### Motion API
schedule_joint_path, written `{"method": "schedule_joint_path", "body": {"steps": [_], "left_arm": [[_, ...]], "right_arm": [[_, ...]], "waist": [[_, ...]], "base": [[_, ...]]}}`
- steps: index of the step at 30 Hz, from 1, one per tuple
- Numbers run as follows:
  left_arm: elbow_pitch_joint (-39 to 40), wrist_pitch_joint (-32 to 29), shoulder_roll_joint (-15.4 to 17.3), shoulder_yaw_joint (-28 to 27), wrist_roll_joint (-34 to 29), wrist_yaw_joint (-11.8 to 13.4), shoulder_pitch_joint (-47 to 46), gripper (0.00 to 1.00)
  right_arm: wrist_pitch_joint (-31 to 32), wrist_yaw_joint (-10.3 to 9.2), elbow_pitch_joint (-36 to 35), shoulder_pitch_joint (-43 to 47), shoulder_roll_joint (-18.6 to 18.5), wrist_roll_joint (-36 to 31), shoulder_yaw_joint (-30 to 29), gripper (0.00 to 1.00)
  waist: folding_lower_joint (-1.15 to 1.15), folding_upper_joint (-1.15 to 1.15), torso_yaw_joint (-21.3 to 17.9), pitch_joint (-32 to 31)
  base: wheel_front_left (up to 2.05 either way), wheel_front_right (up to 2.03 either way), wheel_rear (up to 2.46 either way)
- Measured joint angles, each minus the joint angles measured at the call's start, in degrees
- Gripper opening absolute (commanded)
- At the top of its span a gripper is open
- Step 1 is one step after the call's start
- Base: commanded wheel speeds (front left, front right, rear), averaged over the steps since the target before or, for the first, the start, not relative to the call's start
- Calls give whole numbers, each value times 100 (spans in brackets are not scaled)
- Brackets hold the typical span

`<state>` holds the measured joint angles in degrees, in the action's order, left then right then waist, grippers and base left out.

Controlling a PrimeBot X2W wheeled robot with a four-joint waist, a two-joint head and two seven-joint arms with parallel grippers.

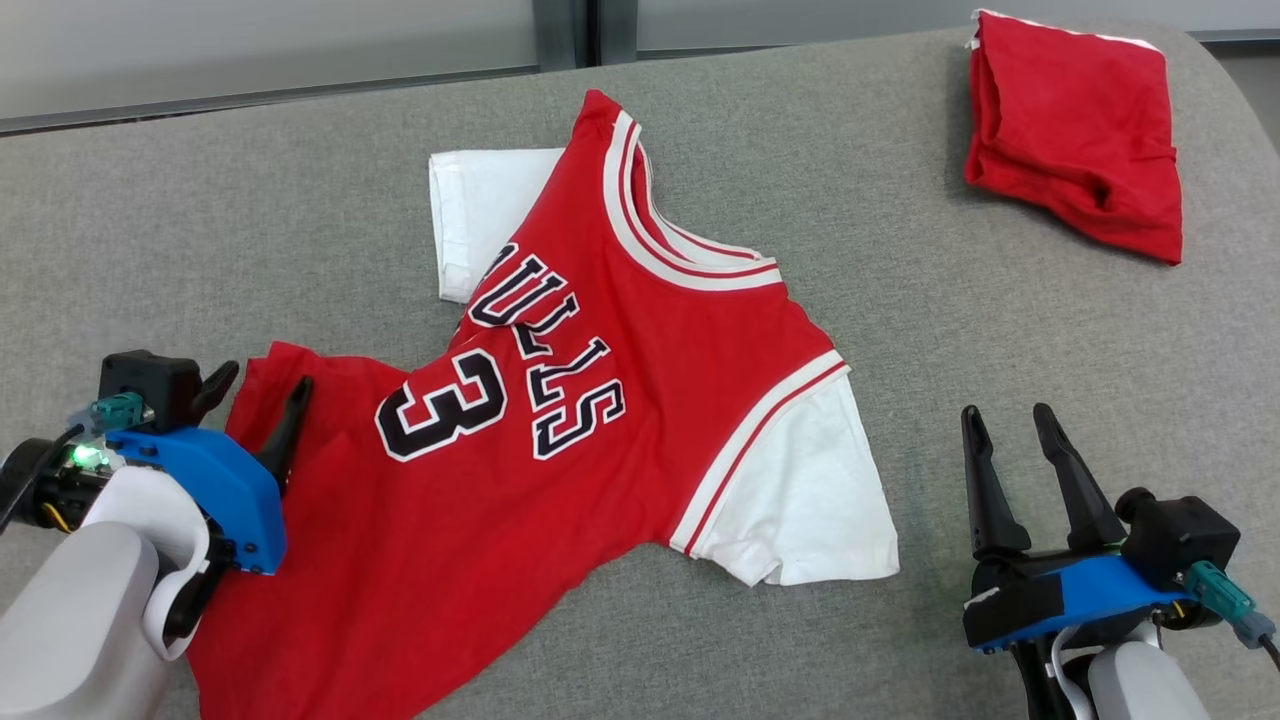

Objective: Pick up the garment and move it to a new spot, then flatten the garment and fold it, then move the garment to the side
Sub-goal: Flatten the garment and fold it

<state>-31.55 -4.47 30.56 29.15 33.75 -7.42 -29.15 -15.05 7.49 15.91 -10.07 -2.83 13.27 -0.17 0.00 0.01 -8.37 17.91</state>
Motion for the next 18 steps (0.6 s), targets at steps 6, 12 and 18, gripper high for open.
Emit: {"method": "schedule_joint_path", "body": {"steps": [6,12,18], "left_arm": [[-192,-330,90,476,352,0,-66,100],[-466,-219,66,722,457,-1,-300,0],[-843,528,41,605,304,64,-938,0]], "right_arm": [[0,0,3,-53,1,-2,16,100],[0,0,11,-122,1,-7,68,100],[0,0,2,-121,1,-35,20,100]], "waist": [[0,-1,46,49],[-1,-1,18,76],[1,-1,-9,103]], "base": [[0,0,0],[0,0,0],[0,0,0]]}}
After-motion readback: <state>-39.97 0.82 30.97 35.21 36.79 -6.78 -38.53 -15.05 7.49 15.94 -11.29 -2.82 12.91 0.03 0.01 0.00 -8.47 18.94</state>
